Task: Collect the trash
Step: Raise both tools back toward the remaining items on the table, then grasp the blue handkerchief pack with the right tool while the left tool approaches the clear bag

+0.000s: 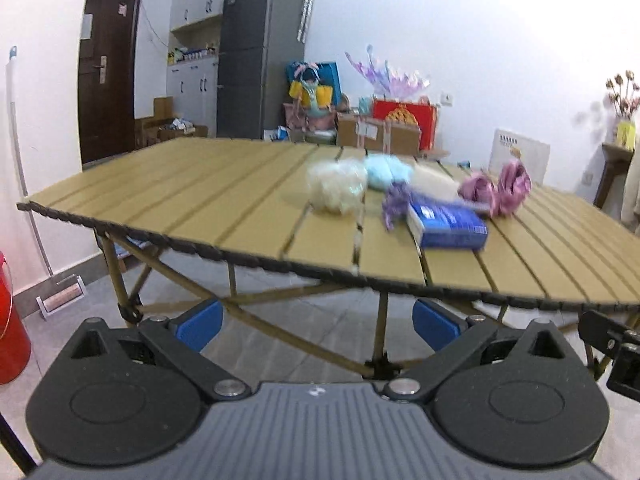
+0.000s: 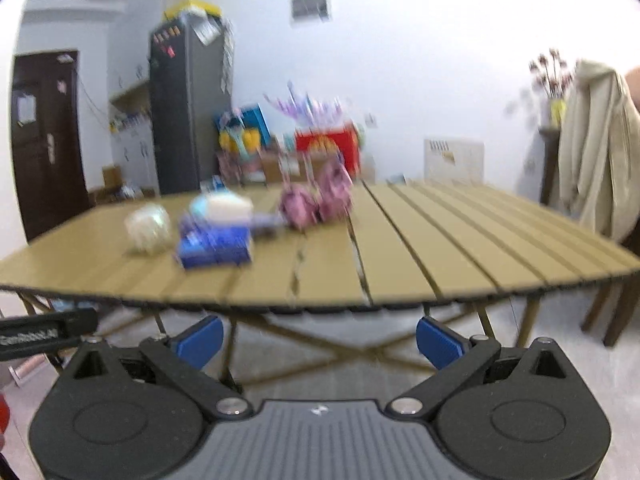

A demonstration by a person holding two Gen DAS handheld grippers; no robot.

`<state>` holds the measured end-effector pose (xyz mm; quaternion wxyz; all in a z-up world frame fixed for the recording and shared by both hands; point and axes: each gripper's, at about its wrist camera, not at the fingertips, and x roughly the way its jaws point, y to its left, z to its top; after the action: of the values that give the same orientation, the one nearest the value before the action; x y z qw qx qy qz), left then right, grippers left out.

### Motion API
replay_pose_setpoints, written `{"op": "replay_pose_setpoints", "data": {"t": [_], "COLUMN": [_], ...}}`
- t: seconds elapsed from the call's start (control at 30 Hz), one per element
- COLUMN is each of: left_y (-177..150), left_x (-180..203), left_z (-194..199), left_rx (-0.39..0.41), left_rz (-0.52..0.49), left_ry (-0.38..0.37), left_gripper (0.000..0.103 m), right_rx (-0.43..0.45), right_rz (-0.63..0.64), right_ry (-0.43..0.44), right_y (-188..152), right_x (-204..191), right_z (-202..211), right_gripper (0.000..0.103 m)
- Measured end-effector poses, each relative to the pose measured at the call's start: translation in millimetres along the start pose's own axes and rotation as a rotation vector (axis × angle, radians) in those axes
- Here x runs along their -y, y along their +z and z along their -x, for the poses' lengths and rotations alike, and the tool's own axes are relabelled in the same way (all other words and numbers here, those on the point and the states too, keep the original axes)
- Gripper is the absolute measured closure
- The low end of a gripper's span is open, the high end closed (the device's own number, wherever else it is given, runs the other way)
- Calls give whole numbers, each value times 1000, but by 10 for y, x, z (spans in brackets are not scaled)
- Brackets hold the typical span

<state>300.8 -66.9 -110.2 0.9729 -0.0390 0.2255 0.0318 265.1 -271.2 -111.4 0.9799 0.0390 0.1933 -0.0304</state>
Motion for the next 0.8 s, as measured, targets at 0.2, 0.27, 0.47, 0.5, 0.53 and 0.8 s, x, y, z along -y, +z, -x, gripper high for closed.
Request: {"op": "replay_pose_setpoints", "data": {"t": [0.2, 0.27, 0.47, 0.5, 0.53, 0.8], "left_y": [203, 280, 424, 448, 475, 597], "left_x": [-152, -211, -356, -379, -405, -672], "left_z": [29, 6, -134, -159, -192, -471], "left_rx": [72, 85, 106, 109, 111, 85], "left_rz": [7, 18, 46, 52, 66, 157], "left_ry": [29, 34, 59, 61, 60, 22], "left_gripper": [0, 0, 0, 0, 0, 0], "right_rx": [81, 84, 80, 79, 75, 12], "right_rz": [73, 74, 22, 23, 26, 27], "right_ry": [26, 32, 98, 104, 113, 120], "right_y": [182, 228, 349, 358, 374, 484], "right_x": [-248, -302, -409, -448, -473, -718], "right_z": [-2, -55, -270, -299, -341, -894], "right_gripper": [0, 0, 0, 0, 0, 0]}}
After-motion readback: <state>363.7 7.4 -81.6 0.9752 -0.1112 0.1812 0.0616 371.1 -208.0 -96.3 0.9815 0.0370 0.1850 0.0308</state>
